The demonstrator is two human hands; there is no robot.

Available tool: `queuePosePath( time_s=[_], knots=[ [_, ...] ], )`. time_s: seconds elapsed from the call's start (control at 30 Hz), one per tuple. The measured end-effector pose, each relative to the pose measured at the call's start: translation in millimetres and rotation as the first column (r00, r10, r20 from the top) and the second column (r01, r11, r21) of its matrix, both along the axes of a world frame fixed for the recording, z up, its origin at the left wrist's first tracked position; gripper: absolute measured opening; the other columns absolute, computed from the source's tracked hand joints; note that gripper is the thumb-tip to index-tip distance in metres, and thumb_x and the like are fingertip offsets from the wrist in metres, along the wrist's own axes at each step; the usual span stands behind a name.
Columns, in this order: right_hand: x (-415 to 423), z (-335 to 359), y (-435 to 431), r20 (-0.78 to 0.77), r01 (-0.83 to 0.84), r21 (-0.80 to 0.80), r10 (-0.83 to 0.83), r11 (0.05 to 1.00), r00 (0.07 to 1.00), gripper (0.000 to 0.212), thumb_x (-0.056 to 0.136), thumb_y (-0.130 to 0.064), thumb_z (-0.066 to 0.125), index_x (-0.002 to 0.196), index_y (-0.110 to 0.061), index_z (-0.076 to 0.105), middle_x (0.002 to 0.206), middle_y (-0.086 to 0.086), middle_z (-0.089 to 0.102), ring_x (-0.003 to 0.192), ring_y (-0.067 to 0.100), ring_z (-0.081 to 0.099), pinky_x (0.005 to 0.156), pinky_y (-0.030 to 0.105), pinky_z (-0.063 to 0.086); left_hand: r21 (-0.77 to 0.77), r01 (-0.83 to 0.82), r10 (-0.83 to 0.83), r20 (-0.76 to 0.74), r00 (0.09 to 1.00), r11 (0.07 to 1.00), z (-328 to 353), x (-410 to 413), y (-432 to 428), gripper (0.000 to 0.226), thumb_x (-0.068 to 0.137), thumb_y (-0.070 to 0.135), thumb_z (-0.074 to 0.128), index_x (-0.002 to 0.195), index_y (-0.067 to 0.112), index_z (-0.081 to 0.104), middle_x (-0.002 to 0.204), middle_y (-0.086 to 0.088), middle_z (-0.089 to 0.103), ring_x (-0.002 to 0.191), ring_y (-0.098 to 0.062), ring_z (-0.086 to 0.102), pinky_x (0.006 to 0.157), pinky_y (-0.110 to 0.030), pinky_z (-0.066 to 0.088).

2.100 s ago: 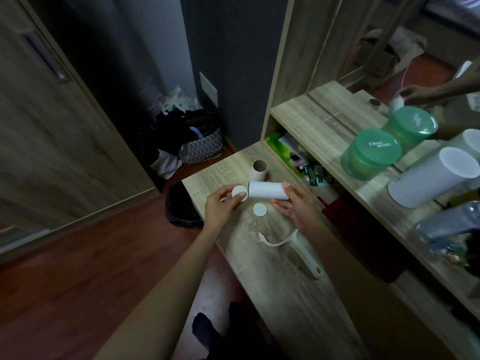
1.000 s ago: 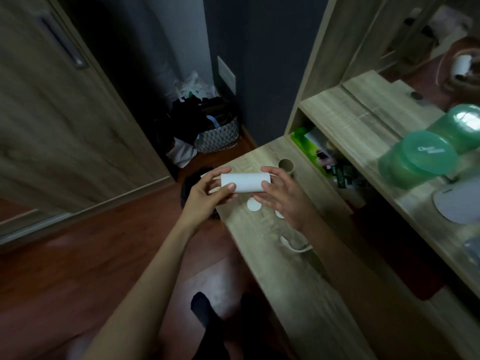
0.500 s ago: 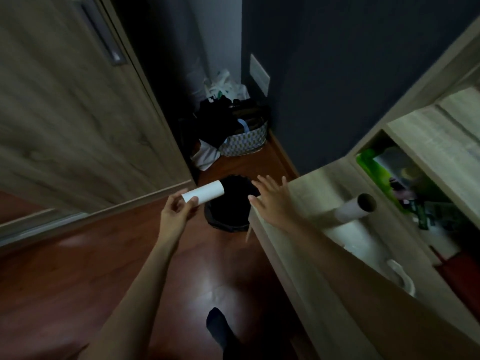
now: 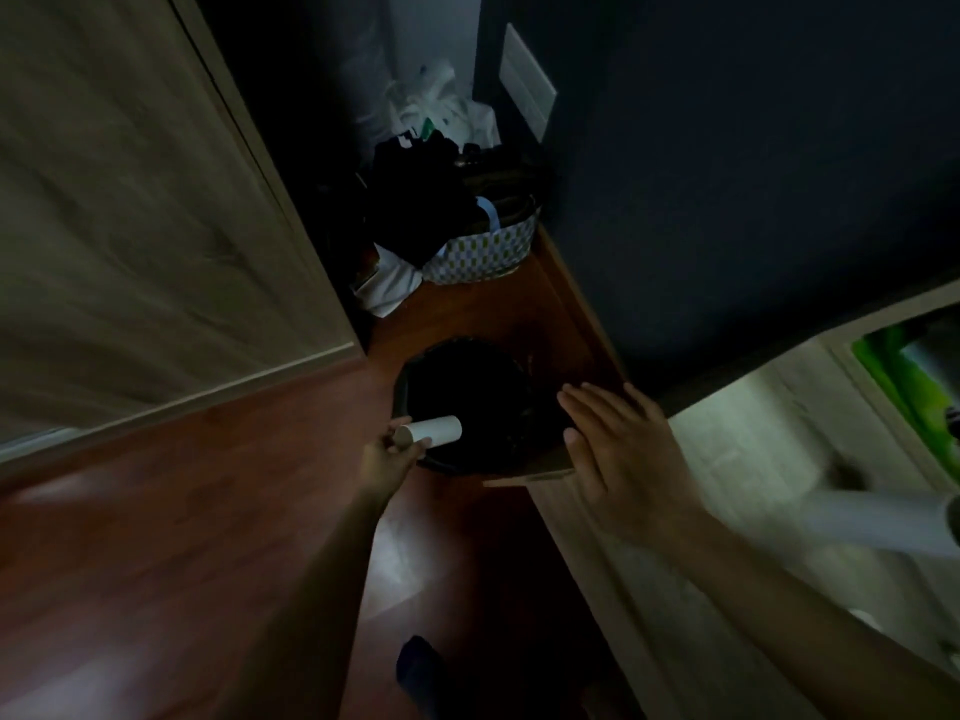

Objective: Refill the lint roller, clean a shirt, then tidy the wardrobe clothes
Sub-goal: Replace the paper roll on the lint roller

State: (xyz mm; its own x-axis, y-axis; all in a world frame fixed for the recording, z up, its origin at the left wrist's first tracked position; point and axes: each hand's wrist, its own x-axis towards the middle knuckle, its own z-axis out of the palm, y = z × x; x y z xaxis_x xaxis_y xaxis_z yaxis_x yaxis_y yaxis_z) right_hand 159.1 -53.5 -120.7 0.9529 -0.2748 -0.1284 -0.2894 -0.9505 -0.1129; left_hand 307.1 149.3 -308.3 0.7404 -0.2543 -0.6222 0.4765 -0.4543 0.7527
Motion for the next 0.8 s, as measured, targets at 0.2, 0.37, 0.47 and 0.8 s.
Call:
queuePosePath(
  time_s=[0.2,0.37,0.47,0.8],
  knots=[
    [-0.6,0.8,-1.6,-0.047,-0.004,-0.006,0.004,1.0,0.999,0.057,0.099,-0.036,0.015,0.132,-0.011,0.055,0.134,0.002,0.058,0.129,0.014,0.048,0.114,0.036,0.019,-0.043,0.107,-0.107,-0.001,0.994,0.993,-39.1,14.6,-22.4,0.048,0.081,-0.009,0.068,0.126,-0.003,0.051,0.125,-0.017,0.052,0.118,-0.035,0.053,0.065,-0.014,0.05],
    [-1.7,0.6,-2.3,-0.051,-0.002,-0.001,0.002,1.0,0.999,0.055,0.099,-0.035,0.017,0.133,-0.013,0.054,0.136,0.001,0.057,0.13,0.012,0.047,0.114,0.037,0.02,-0.145,0.097,-0.11,-0.085,0.99,0.985,-44.5,18.5,-27.3,0.061,0.083,-0.013,0.063,0.137,0.006,0.042,0.142,-0.01,0.044,0.129,-0.03,0.047,0.082,-0.023,0.05],
    [-2.5,2.0,-1.5,-0.034,0.006,0.007,-0.006,1.0,0.999,0.054,0.099,-0.034,0.018,0.132,-0.012,0.056,0.133,0.001,0.059,0.128,0.013,0.05,0.113,0.037,0.021,-0.148,0.066,-0.081,-0.096,0.992,0.987,-32.4,17.3,-22.3,0.07,0.084,-0.007,0.066,0.144,0.011,0.035,0.137,0.002,0.044,0.123,-0.014,0.047,0.084,-0.021,0.048],
    [-3.9,7.2,2.1,0.02,0.034,0.026,-0.035,0.999,0.999,0.05,0.095,-0.031,0.026,0.122,-0.011,0.064,0.123,0.002,0.066,0.118,0.016,0.057,0.107,0.032,0.023,-0.081,-0.008,0.024,0.207,0.978,0.997,62.2,-9.6,3.7,0.033,0.093,-0.004,0.05,0.123,0.005,0.06,0.113,-0.009,0.068,0.096,-0.005,0.065,0.068,-0.005,0.047]
  ],
)
